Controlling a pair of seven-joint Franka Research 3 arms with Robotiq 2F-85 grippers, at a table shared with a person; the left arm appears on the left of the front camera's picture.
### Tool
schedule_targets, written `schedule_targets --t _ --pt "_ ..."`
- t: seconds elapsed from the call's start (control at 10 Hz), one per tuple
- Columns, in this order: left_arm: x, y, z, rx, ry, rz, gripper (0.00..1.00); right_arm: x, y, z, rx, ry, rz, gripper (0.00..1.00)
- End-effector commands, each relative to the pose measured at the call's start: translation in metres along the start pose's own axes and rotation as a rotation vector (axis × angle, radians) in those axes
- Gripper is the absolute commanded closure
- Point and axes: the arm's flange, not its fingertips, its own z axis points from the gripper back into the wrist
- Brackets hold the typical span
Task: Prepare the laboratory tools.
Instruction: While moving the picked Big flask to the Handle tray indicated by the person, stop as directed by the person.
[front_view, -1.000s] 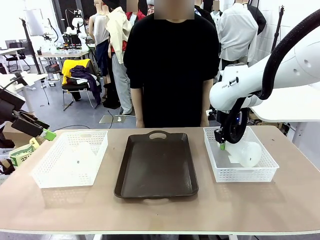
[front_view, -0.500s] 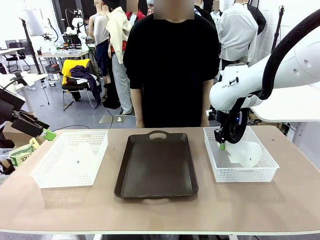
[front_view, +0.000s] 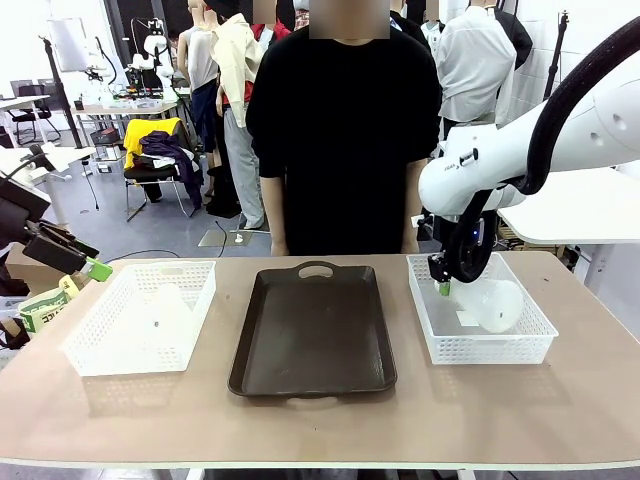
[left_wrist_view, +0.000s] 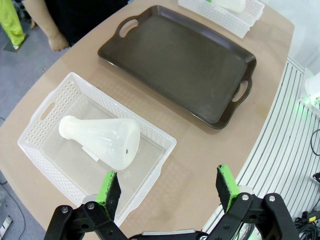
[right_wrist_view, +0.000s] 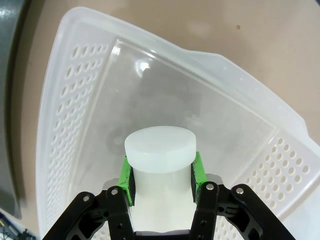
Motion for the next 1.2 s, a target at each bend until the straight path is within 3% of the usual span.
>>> schedule_targets --t 0.0,0.7,1.1 --pt "-0.002 0.001 0.001 -0.002 0.001 -0.006 0.00 -0.015 0.007 0.026 0.031 0.002 -0.002 1.00" --pt "-0.002 0.001 0.001 -0.002 0.001 -0.006 0.00 -0.077 0.036 0.118 0.023 -0.095 -0.107 1.00" --pt "-0.002 0.001 0.001 -0.002 0.001 -0.006 0.00 -0.102 0.054 0.138 -0.017 -0.151 -0.165 1.00"
